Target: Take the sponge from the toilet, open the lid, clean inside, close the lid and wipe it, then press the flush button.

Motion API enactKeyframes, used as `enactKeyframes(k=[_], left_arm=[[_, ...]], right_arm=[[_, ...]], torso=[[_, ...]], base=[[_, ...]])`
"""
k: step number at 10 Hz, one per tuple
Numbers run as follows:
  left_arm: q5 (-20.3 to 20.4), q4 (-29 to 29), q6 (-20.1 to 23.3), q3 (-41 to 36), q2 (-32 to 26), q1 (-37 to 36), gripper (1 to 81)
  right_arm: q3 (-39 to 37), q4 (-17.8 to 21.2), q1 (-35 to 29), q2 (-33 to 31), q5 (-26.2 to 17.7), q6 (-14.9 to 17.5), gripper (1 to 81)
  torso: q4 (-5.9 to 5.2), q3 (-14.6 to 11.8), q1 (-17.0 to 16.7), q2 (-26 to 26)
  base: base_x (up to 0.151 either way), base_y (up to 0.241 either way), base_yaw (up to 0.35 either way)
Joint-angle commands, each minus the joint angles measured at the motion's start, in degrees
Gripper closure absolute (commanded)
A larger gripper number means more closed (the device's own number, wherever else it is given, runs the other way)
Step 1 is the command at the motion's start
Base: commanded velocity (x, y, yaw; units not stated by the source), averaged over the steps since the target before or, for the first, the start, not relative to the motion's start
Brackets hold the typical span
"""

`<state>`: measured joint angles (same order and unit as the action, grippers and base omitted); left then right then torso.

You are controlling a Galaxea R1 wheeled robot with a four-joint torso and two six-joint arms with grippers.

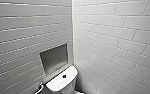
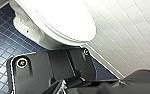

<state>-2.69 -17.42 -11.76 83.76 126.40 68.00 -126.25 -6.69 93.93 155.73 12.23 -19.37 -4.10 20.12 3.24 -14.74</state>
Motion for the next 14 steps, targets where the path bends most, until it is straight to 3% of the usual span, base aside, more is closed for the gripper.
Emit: enactKeyframes(k=[1, 2, 3, 9, 14], left_arm=[[-9.16, 6.42, -0.36, -10.88, -7.21, -13.87, 1.0], [-11.43, 8.7, -0.36, -11.85, -7.56, -16.69, 1.0], [-12.69, 9.6, -0.36, -12.66, -7.65, -19.24, 81.1], [-20.24, 16.8, -0.36, -14.85, -5.72, -36.82, 81.1], [-27.54, 24.71, -0.45, -9.49, -1.41, -51.77, 81.1]], right_arm=[[-0.39, -0.87, -0.89, -0.49, -3.17, 0.12, 81.1], [-0.66, -0.87, -0.89, -0.4, -3.17, 0.12, 81.1], [-0.66, -0.95, -0.89, -0.4, -3.17, 0.12, 81.1], [-0.74, -0.87, -0.8, -0.14, -3.17, 0.12, 81.1], [-0.83, -0.87, -1.06, 0.04, -3.17, 0.12, 81.1]], torso=[[0.0, 0.0, 0.0, 0.0], [0.0, 0.0, 0.0, 0.02], [0.0, 0.0, 0.0, 0.02], [0.0, 0.02, 0.05, 0.05], [0.0, 5.53, 0.06, 0.09]], base=[[0.0, 0.0, 0.0], [0.0, 0.0, 0.0], [0.0, 0.0, 0.0], [0.0, 0.0, 0.0], [0.0, 0.0, 0.0]])
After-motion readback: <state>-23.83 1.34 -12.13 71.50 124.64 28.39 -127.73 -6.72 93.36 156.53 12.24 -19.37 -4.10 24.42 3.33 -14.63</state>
